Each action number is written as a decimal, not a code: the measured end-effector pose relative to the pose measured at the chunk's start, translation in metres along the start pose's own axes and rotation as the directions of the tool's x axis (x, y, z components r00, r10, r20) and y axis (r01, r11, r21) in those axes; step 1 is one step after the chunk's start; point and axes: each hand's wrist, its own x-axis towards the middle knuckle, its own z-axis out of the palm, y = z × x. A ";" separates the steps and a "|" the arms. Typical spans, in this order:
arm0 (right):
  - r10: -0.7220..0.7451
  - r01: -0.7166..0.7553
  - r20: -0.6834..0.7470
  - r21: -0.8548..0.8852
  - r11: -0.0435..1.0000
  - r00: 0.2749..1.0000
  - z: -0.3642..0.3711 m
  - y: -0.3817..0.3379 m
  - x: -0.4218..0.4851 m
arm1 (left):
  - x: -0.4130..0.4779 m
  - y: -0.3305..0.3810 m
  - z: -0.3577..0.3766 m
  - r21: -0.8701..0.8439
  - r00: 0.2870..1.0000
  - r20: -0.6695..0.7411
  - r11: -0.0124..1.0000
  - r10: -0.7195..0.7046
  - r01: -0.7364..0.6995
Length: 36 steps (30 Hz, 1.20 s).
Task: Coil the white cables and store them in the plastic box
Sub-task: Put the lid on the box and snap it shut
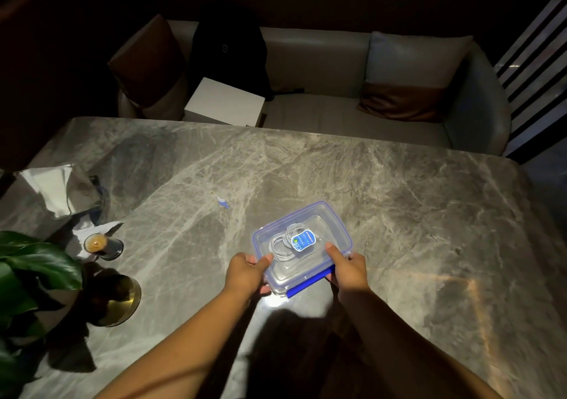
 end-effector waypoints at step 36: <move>-0.110 0.142 0.147 -0.227 0.964 0.983 -0.033 -0.010 0.001 | -0.006 0.016 0.030 0.020 0.997 0.073 1.000 -0.012 0.011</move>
